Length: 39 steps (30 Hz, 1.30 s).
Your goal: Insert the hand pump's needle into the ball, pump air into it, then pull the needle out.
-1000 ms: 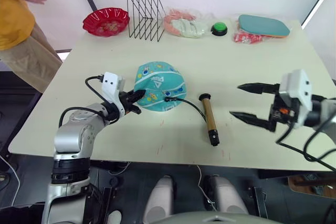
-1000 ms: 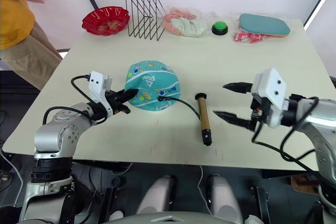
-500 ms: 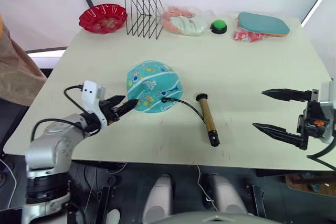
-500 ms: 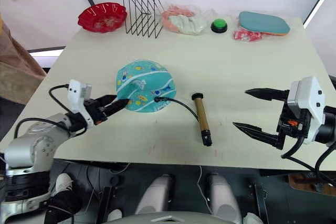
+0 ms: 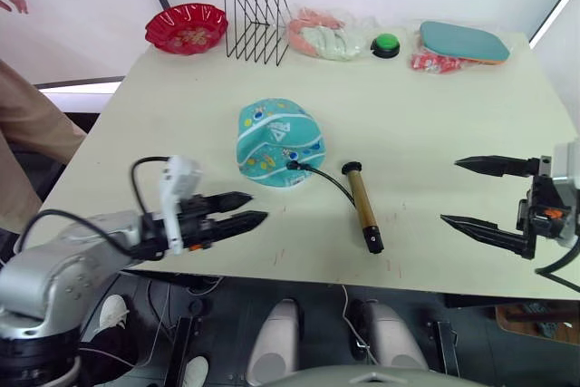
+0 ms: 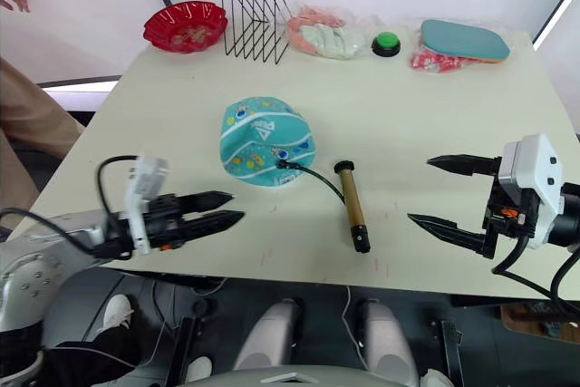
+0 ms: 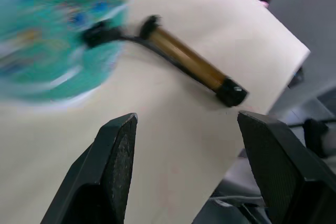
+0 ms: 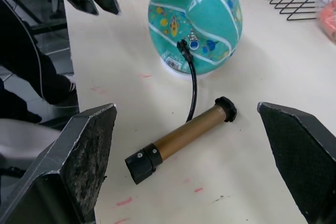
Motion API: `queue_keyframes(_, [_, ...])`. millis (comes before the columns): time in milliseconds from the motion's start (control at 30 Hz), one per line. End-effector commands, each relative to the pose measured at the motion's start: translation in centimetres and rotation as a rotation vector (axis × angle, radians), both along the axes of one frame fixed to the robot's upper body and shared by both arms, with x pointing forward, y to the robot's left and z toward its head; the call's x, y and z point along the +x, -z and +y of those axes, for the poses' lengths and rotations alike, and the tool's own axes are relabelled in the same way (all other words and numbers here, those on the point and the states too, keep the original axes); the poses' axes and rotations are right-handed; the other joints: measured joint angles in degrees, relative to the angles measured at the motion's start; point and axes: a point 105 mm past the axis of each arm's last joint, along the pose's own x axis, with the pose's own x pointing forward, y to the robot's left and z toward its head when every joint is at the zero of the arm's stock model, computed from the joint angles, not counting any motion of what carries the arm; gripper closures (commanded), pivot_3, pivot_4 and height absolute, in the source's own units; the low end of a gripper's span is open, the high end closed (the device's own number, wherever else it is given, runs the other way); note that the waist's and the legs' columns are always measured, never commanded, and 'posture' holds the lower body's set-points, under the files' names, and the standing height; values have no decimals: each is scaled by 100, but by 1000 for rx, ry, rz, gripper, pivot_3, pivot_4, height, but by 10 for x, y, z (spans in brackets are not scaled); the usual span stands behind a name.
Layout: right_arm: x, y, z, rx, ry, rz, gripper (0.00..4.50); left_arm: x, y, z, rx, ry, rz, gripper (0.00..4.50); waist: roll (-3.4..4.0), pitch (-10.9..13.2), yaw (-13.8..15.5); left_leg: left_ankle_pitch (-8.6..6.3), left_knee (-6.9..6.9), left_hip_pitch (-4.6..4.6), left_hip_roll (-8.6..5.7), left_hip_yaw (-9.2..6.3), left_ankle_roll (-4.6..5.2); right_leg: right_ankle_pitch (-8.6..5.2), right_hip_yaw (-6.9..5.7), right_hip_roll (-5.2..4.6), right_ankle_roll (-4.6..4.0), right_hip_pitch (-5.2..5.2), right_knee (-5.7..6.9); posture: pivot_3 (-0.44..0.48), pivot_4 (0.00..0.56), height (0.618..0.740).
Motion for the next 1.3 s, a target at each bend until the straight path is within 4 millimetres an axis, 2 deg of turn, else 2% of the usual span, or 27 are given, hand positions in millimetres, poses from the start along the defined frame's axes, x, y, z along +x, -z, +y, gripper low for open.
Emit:
queue_keyframes(33, [-3,-9,0,-23,-6,-44,0,9,12,-31,90,-4,98,1299,-1,1,22,0,4,-1,0,0,0,1,0,1,2,0,3,0,150,740])
queue_keyframes(133, [-3,-10,-3,-44,15,-55,0,21,16,-51,105,-19,218,1299,-10,4,8,1,30,-5,0,0,2,9,-3,6,16,11,8,0,150,740])
queue_keyframes(300, [-5,-10,-1,-45,14,-56,0,43,17,-92,28,-62,294,1299,-10,4,-21,-6,68,-3,1,8,14,15,5,9,26,23,16,0,150,740])
queue_keyframes(467, [-3,-8,-2,-46,26,-49,0,59,27,-113,3,-158,361,1299,-10,4,-15,-7,94,-7,1,14,16,21,21,13,34,24,26,0,150,740])
queue_keyframes(533, [-2,-6,-3,-48,30,-47,0,66,25,-122,-1,-186,371,1299,-10,4,9,-7,103,-7,0,15,16,23,21,14,36,25,30,0,150,740])
queue_keyframes(1000, [1,-5,-6,-55,37,-36,0,95,32,-153,33,-325,474,1299,-10,4,9,-17,130,-9,-13,42,33,46,61,10,71,29,30,0,150,740])
queue_keyframes(1100, [0,-3,-5,-60,38,-36,0,100,43,-155,72,-367,526,1299,-11,4,10,-17,131,-9,-13,44,33,46,63,9,72,29,30,0,150,740])
queue_keyframes(1300, [-1,-2,-4,-61,45,-39,0,106,44,-174,58,-318,554,1299,-10,4,11,-17,133,-10,-14,46,34,49,64,8,77,29,30,0,150,740])
